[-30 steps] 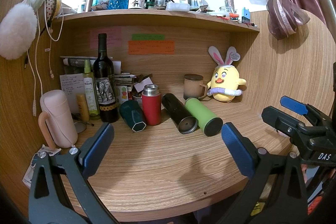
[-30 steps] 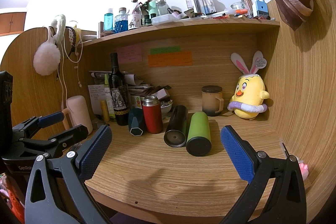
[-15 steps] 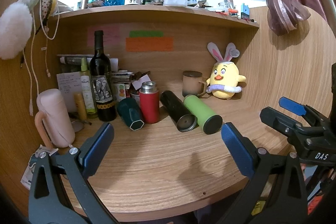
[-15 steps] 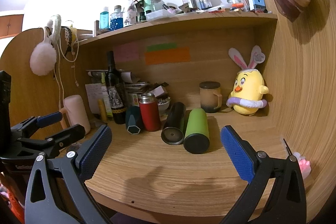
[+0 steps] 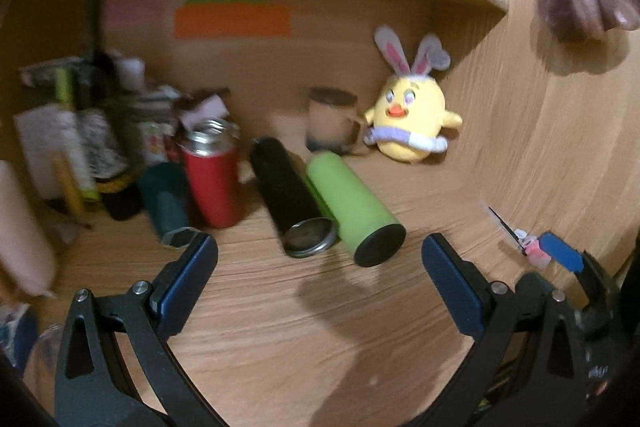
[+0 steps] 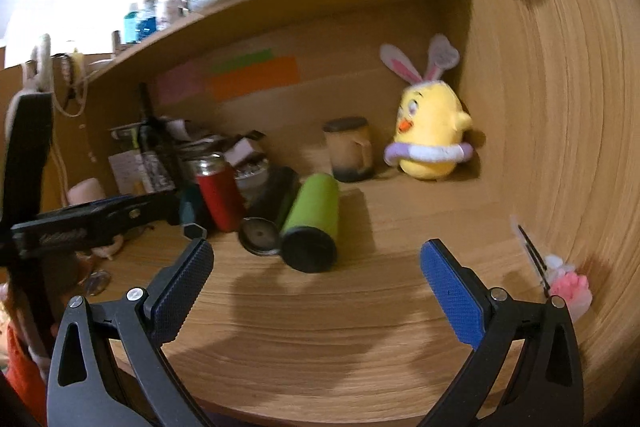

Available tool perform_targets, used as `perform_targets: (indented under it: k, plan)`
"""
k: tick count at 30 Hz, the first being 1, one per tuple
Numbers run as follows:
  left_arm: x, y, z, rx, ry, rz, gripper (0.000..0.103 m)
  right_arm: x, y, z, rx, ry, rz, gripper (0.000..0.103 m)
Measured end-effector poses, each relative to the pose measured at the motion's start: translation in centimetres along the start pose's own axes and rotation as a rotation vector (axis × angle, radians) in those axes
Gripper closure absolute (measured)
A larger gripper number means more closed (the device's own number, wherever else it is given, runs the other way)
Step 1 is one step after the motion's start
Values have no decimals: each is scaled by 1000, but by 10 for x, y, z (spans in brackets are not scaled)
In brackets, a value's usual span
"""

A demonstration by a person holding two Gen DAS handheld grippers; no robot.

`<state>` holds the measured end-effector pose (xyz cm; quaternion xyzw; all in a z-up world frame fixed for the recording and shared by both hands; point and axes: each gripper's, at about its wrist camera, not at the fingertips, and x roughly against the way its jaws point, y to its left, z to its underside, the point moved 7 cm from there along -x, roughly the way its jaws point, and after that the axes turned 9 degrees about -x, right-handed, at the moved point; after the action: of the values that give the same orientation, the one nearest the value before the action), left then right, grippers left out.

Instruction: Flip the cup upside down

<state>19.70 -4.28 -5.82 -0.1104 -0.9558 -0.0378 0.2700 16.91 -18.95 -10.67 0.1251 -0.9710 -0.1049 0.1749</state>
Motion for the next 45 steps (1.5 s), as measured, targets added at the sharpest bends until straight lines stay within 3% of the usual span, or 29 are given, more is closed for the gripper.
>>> perform_targets:
  k: [5, 7, 14, 17, 22, 32, 45]
  plan:
    - [-60, -22, -11, -41, 91, 14, 1, -17, -28, 6, -45, 35, 27, 0]
    - [-78, -33, -17, -71, 109, 11, 11, -24, -37, 7, -64, 48, 33, 0]
    - [-135, -52, -23, -144, 195, -10, 28, -40, -62, 11, -113, 80, 42, 0]
    - [-148, -51, -18, -133, 226, -16, 44, -43, -67, 12, -121, 86, 46, 0]
    - [-145, -55, -15, -120, 215, 12, 56, -44, -73, 11, -143, 83, 46, 0]
    - [-112, -71, 6, -199, 172, 30, 56, -30, -61, 7, -130, 54, 47, 0]
    - [-37, -68, 52, -147, 172, 141, 58, 3, -33, 9, -88, 23, 42, 0]
